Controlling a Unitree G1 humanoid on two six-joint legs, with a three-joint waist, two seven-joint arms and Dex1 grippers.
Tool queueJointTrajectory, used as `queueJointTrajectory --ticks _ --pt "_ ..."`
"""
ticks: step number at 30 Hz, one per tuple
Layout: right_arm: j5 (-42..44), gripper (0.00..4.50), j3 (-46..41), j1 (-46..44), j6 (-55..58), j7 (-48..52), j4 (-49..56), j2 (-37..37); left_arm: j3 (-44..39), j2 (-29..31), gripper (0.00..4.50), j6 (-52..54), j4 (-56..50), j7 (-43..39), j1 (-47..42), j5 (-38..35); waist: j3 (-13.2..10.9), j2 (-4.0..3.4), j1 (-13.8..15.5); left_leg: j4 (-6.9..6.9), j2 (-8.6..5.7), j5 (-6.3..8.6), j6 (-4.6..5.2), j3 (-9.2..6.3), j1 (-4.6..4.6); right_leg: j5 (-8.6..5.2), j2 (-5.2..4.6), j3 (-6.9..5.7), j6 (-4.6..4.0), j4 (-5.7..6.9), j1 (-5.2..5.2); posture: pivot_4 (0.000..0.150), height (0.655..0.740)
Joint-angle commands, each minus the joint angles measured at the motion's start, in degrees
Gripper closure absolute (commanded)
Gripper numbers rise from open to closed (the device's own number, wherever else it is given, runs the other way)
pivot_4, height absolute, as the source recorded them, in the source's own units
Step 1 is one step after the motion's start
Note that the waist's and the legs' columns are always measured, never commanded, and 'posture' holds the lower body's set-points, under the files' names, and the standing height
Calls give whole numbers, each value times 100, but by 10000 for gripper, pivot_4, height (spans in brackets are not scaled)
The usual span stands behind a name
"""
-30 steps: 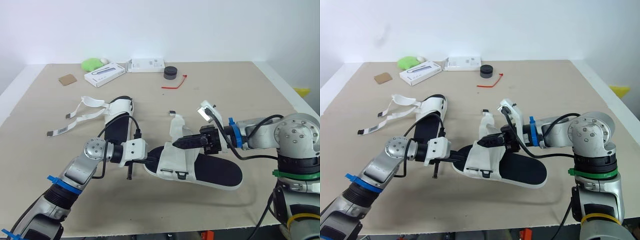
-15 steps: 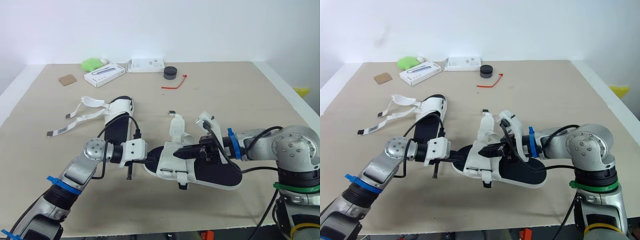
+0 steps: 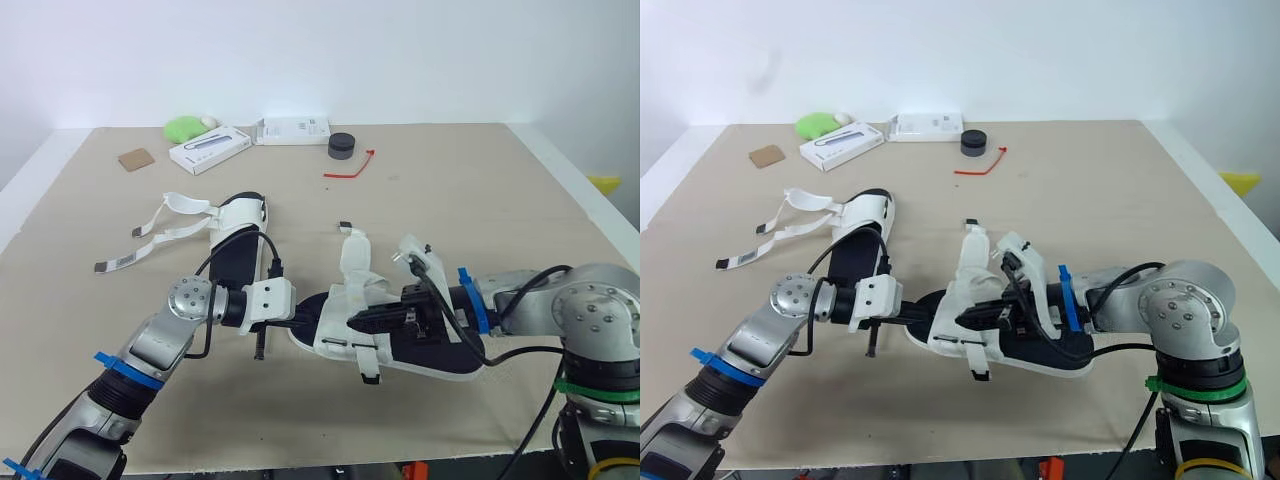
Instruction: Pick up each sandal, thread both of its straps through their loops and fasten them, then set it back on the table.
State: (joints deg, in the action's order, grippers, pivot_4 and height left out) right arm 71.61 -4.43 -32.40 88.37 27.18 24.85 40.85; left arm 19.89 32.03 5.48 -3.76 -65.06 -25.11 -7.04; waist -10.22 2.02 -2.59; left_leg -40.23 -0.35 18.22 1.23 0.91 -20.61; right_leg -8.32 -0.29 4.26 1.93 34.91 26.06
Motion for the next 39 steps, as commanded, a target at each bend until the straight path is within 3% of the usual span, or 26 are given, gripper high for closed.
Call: queueJointTrajectory --ticks 1,9,12,13,15,19,20,26,39 --pt "133 44647 -95 63 -58 -20 276 78 97 21 45000 95 83 23 47 156 0 0 0 0 0 0 0 0 -1 0 0 0 0 0 0 1500 7400" --pt "70 44647 -40 96 -152 24 283 188 101 15 45000 93 100 20 35 159 0 0 0 0 0 0 0 0 0 0 0 0 0 -1 0 1500 7400" --pt "169 34734 -40 -4 -93 206 209 327 108 10 45000 101 91 15 43 153 0 0 2 0 -1 0 0 0 0 0 -1 0 0 -1 0 1500 7400" --pt "213 29157 -49 -42 -67 301 188 409 109 7 45000 106 90 14 43 150 0 0 2 0 -1 0 0 0 0 0 -1 0 0 -2 0 1500 7400" --pt "268 22773 -91 -106 -61 509 163 585 107 5 45000 116 85 10 41 142 0 0 3 0 -1 0 0 0 0 0 -1 0 0 -2 0 1500 7400" --pt "311 3602 -95 -110 -142 846 137 849 107 14 45000 117 82 -2 48 138 0 0 4 0 0 0 0 -1 0 0 1 -1 0 -2 -5 1500 7400" --pt "301 1079 -106 -82 -156 938 135 936 107 17 45000 115 83 -6 49 139 0 0 5 0 0 0 0 -1 0 0 1 -1 0 -2 -5 1500 7400" --pt "-477 1079 -69 430 -894 1698 -160 1517 97 30 45000 119 88 -21 38 131 0 0 9 0 -1 0 0 2 1 -1 -1 -1 2 -4 -5 1500 7400" --pt "-1306 1079 121 901 -1504 2149 -492 1517 65 64 45000 121 128 -62 -4 137 0 0 9 0 -1 0 0 9 2 -1 2 3 2 -1 -12 1500 7400"
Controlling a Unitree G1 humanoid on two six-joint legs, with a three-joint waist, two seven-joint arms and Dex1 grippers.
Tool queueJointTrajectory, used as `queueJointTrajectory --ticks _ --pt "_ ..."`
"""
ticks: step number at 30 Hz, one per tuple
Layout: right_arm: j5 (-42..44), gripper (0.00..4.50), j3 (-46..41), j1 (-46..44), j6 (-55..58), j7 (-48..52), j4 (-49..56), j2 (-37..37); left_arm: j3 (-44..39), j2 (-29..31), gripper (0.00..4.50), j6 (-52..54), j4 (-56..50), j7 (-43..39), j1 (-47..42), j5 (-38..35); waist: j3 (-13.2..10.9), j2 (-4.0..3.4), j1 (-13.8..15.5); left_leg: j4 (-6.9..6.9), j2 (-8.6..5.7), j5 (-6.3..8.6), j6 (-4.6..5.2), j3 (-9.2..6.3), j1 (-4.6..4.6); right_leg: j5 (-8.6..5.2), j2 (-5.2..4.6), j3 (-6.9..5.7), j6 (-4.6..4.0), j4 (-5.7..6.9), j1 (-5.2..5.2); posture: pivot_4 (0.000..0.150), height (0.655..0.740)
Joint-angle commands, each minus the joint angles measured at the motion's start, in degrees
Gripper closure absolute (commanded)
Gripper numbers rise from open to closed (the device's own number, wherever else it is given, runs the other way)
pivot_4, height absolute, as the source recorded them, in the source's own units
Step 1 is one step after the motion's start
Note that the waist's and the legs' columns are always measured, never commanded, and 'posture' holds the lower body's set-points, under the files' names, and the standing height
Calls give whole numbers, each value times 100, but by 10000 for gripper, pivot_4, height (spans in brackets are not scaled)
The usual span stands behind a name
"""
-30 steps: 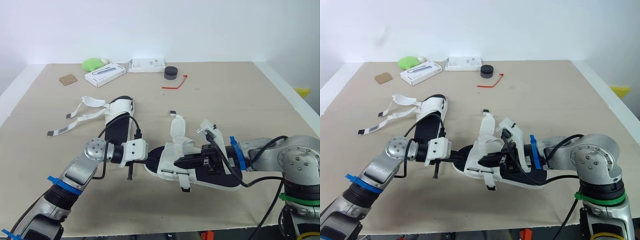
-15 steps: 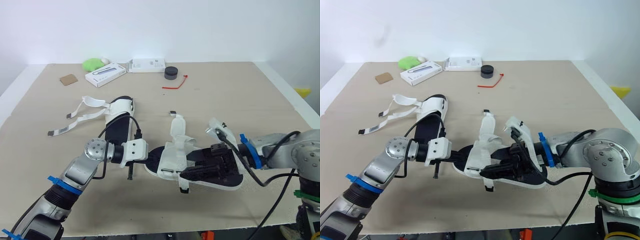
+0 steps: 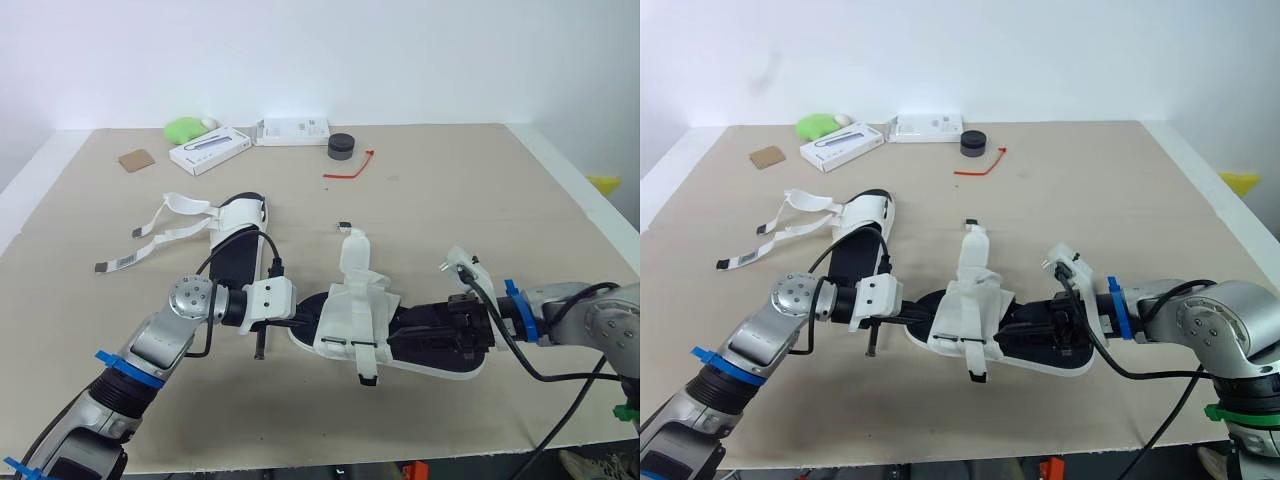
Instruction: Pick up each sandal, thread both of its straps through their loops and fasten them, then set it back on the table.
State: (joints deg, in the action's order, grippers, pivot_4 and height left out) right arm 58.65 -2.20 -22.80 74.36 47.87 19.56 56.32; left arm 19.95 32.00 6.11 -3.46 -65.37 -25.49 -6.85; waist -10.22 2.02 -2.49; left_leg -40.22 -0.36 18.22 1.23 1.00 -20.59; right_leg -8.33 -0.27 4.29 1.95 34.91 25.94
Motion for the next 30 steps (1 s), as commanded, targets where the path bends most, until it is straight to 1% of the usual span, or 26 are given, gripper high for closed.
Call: queueJointTrajectory --ticks 1,7,10,22,30 --pt "-39 1079 -106 -75 -147 72 30 -83 57 69 45000 55 100 -32 33 119 0 0 0 0 0 0 0 0 0 0 0 0 0 0 0 1500 7400" --pt "-330 1079 -42 -484 -357 -248 -253 -639 62 51 45000 46 127 -32 6 127 0 0 -4 -1 0 0 0 3 2 1 0 2 0 2 0 1500 7400" --pt "-532 1079 159 -709 -422 -154 -430 -774 52 39 45000 51 145 -4 -17 139 0 0 -3 -4 -1 0 0 2 5 1 0 2 0 4 0 1500 7400" --pt "-1471 1079 904 -1261 -1110 508 -1154 -980 -26 55 45000 -42 423 287 -179 320 0 0 -10 -12 0 -2 3 5 15 11 1 3 -4 7 -2 1500 7400" --pt "-1900 1079 1053 -1602 -1393 835 -1537 -1106 -34 -10 45000 -37 556 512 -259 406 0 0 -12 -13 1 -3 5 5 30 14 3 3 -5 7 -1 1500 7400"
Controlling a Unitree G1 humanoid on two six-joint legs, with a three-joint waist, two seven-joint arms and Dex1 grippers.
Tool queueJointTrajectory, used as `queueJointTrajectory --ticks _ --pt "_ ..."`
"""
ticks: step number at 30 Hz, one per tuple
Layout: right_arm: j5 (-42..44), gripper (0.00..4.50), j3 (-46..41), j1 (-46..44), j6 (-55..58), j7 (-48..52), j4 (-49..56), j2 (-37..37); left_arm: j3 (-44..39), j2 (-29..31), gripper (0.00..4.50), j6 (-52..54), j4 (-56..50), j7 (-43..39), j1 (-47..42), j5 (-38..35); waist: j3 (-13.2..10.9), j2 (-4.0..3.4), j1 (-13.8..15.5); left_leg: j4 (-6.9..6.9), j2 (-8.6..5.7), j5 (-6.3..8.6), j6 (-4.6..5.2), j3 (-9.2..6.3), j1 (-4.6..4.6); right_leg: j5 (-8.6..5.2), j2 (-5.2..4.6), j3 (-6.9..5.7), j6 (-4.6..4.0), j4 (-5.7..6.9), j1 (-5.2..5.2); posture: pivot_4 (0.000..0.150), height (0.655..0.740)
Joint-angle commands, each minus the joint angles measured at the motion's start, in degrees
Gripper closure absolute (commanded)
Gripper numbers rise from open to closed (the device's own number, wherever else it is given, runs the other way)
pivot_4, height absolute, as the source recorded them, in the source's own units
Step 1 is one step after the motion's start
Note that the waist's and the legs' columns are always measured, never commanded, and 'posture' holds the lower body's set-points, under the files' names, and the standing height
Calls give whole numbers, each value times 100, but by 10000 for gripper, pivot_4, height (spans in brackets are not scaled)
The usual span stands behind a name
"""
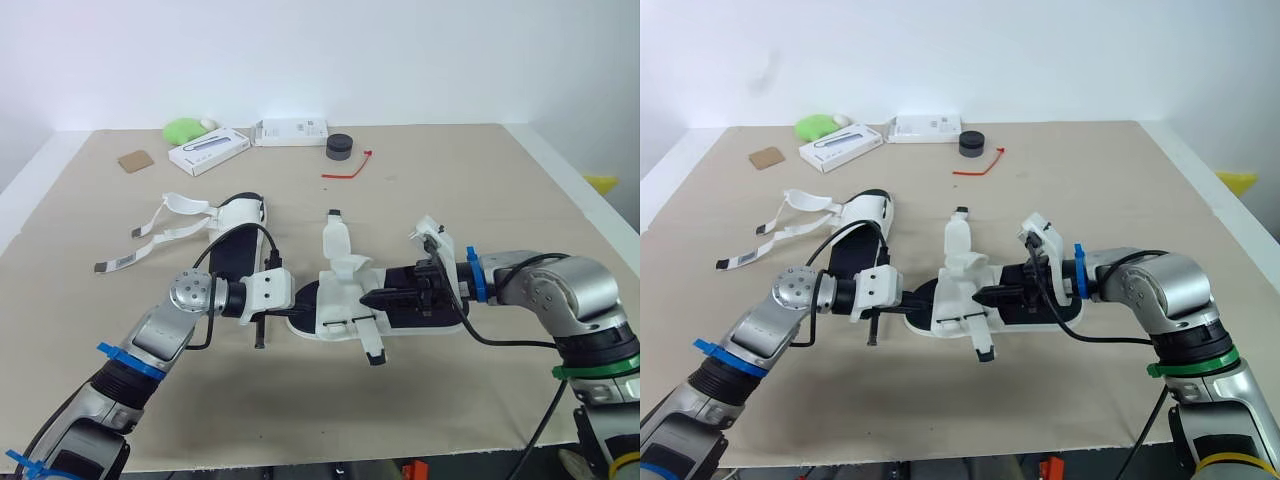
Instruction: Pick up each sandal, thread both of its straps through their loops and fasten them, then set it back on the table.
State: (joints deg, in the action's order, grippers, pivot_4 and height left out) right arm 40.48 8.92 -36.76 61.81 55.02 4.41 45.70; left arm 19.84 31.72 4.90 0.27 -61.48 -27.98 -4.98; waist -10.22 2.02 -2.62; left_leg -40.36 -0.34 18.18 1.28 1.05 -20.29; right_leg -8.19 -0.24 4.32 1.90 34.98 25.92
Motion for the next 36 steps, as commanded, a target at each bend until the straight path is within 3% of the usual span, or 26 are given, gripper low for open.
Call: queueJointTrajectory --ticks 1,8,22,33,36 --pt "-112 1079 -58 -233 -141 133 -41 -77 -17 19 45000 84 187 132 -14 222 0 0 0 0 0 0 0 0 0 0 -1 0 0 0 0 1500 7400" --pt "-298 1079 -103 -235 -205 285 -110 -134 20 40 45000 114 231 171 -14 262 0 0 0 0 0 0 0 -1 0 1 -1 1 0 0 0 1500 7400" --pt "-208 1079 -465 188 -276 1204 -174 716 15 -25 45000 144 407 353 -94 334 0 0 1 -2 -2 0 0 8 -2 4 -2 6 3 1 -8 1500 7400" --pt "1322 1079 -1122 890 1235 1843 1190 1733 9 -5 45000 184 418 338 -80 366 0 -1 6 -2 -1 -2 3 3 1 4 0 5 4 0 -24 1500 7400" --pt "1317 1079 -1085 1391 1222 1047 1709 1161 24 -61 45000 174 485 345 -130 387 5 8 3 -2 5 -1 2 -1 13 0 7 -1 -1 -2 -39 1500 7400"
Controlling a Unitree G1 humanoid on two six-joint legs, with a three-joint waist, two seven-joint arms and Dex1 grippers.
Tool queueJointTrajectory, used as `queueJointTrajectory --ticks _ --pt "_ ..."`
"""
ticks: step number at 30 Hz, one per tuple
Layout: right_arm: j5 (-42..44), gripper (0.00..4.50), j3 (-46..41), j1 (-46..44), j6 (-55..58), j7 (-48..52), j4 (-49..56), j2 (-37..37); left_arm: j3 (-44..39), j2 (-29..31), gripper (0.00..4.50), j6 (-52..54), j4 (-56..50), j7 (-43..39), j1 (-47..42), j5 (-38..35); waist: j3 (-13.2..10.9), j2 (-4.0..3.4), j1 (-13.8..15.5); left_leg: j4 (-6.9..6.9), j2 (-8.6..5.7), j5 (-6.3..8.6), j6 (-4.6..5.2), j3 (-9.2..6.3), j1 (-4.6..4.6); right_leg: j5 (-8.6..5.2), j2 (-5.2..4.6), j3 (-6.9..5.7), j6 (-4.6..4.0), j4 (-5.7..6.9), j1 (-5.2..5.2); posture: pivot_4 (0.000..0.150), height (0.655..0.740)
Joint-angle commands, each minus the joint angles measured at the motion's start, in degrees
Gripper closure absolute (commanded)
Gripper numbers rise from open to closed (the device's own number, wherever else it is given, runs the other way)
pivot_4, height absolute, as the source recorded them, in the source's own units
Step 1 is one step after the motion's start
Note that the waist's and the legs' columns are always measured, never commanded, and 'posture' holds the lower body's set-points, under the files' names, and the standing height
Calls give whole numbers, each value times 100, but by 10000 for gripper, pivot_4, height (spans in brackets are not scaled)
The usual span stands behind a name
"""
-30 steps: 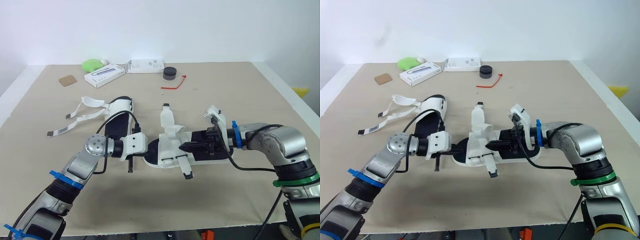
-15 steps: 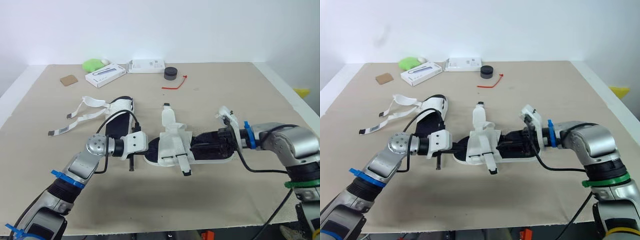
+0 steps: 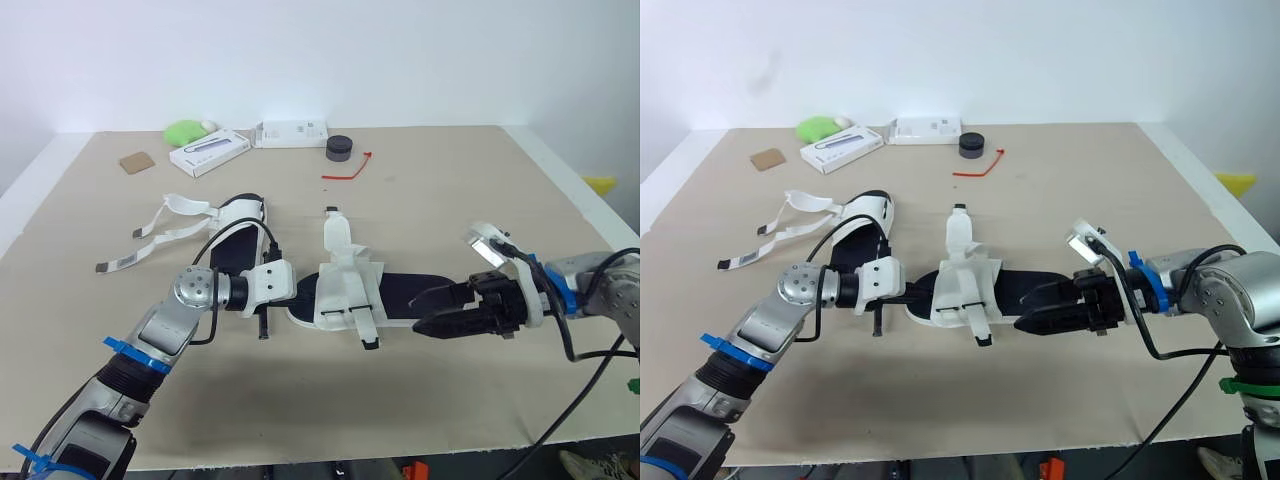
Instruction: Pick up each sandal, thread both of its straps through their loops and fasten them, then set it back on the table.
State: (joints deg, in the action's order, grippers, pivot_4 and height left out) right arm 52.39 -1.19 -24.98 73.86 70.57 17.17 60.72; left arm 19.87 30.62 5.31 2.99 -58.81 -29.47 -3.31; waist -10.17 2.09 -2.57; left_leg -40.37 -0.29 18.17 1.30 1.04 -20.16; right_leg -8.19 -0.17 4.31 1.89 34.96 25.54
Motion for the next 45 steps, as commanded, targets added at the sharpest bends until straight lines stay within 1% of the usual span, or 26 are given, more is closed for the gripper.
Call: queueJointTrajectory --ticks 1,4,7,10,20,26,27,29,31,32,33,34,35,37,38,45 --pt "8 1079 -33 300 -88 -738 489 -505 23 31 45000 140 220 78 2 222 1 1 -4 0 1 0 0 -2 6 -1 1 -2 -1 0 -5 1500 7400" --pt "-40 1079 -104 297 -86 -1152 426 -815 13 17 45000 139 241 63 -17 220 -2 -10 -3 -1 -7 -2 1 -2 10 3 -4 0 5 1 -10 1500 7400" --pt "-156 1079 -60 265 -202 -1336 341 -903 2 25 45000 126 259 49 -13 227 -2 -9 -3 -3 -7 -3 1 1 12 4 -5 3 7 0 -11 1500 7400" --pt "-173 1079 -31 217 -270 -1435 277 -964 -7 28 45000 136 248 41 -5 226 -2 -9 -3 -2 -6 -3 1 -1 10 2 -5 2 4 0 -11 1500 7400" --pt "81 1079 151 -9 91 -1637 300 -1331 -17 28 45000 163 198 74 47 228 -2 -9 -3 -2 -6 -3 1 -4 9 2 -3 0 4 0 -12 1500 7400" --pt "-12 1079 324 -107 165 -1802 182 -1492 -8 20 45000 168 182 96 71 238 -2 -9 -4 -2 -6 -2 1 -5 9 1 -4 0 3 -1 -12 1500 7400" --pt "-9 3259 331 -133 199 -1861 154 -1540 -9 19 45000 172 180 98 73 237 -2 -9 -4 -2 -5 -3 1 -5 8 2 -4 0 3 -1 -12 1500 7400" --pt "12 9929 320 -174 284 -1964 130 -1627 -8 26 45000 175 170 100 82 240 -2 -9 -4 -2 -5 -3 1 -5 8 2 -4 0 3 -1 -11 1500 7400" --pt "13 20359 308 -195 339 -2040 128 -1686 -8 34 45000 177 159 101 96 240 -2 -9 -4 -2 -5 -3 1 -7 7 2 -4 -1 3 -1 -11 1500 7400" --pt "0 24583 314 -206 351 -2087 129 -1712 -7 41 45000 178 148 99 108 241 -2 -9 -5 -2 -5 -3 1 -6 7 1 -4 -1 3 -2 -11 1500 7400" --pt "-9 27172 317 -216 370 -2134 129 -1737 -8 46 45000 182 139 98 116 240 -2 -9 -4 -2 -5 -3 1 -6 7 1 -4 -1 3 -2 -11 1500 7400" --pt "-10 32700 321 -223 392 -2169 131 -1756 -8 49 45000 184 134 96 120 240 -2 -9 -4 -2 -5 -2 1 -7 7 1 -4 -1 3 -2 -11 1500 7400" --pt "-14 35538 327 -225 415 -2196 138 -1770 -7 51 45000 186 131 94 120 240 -2 -9 -4 -2 -5 -2 1 -8 6 1 -4 -1 3 -2 -11 1500 7400" --pt "-42 43314 360 -197 430 -2230 171 -1769 0 45 45000 185 135 101 120 244 -2 -9 -4 -2 -5 -2 1 -8 5 1 -4 -2 3 -3 -11 1500 7400" --pt "-53 44653 391 -163 428 -2232 215 -1744 4 44 45000 181 139 102 118 246 -2 -9 -4 -2 -5 -2 1 -9 5 1 -4 -2 3 -3 -11 1500 7400" --pt "-245 44653 835 98 239 -2013 606 -1324 38 18 45000 166 156 116 116 258 -2 -10 -5 -2 -4 -2 1 -14 4 -2 -4 -6 0 -4 -11 1500 7400"
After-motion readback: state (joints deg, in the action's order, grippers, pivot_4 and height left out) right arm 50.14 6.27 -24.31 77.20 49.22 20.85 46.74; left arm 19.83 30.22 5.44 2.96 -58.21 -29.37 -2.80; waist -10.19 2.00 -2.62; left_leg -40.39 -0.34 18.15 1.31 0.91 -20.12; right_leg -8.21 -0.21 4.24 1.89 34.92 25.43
